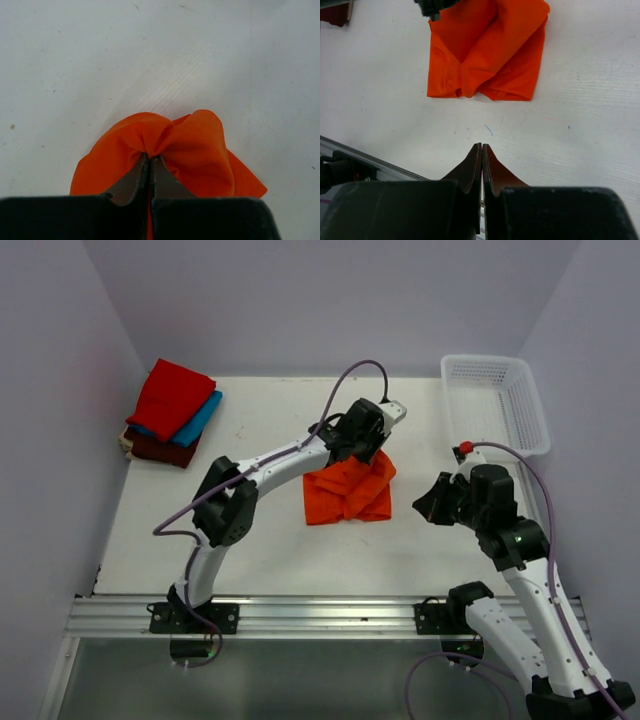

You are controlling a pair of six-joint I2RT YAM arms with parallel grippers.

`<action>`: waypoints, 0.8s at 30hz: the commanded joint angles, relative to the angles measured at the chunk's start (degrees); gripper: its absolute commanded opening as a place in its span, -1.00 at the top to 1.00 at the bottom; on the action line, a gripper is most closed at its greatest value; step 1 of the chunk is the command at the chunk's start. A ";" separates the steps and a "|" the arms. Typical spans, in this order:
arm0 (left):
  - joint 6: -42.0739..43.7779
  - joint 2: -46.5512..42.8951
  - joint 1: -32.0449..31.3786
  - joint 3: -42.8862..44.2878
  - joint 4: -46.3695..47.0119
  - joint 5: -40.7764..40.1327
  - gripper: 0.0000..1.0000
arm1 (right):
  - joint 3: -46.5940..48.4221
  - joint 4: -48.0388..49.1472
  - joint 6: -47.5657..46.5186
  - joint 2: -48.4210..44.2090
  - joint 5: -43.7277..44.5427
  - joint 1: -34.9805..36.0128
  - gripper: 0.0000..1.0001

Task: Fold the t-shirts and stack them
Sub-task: Flatten out the tshirt

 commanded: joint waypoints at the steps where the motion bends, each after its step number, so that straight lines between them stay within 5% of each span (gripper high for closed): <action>1: 1.25 4.73 4.76 5.26 7.03 6.11 1.00 | -2.56 2.48 0.78 -0.02 -2.94 0.18 1.00; 5: 0.63 10.72 9.94 12.26 7.67 8.58 0.99 | -4.76 4.59 1.31 0.51 -4.45 0.18 1.00; 8: 0.46 14.86 11.36 16.85 5.57 7.19 -0.12 | -5.20 5.38 0.96 0.77 -3.57 0.18 1.00; 9: -0.33 14.69 11.36 16.78 5.73 5.88 -0.99 | -5.20 5.30 0.53 1.03 -3.39 0.18 1.00; 16: -5.78 -11.89 9.17 -13.43 21.72 2.00 -1.00 | -5.90 6.35 -0.01 2.70 -2.95 0.18 1.00; 24: -10.61 -23.02 -5.23 -36.74 21.12 -1.87 -1.00 | -6.08 8.19 -1.67 6.31 -2.86 0.18 1.00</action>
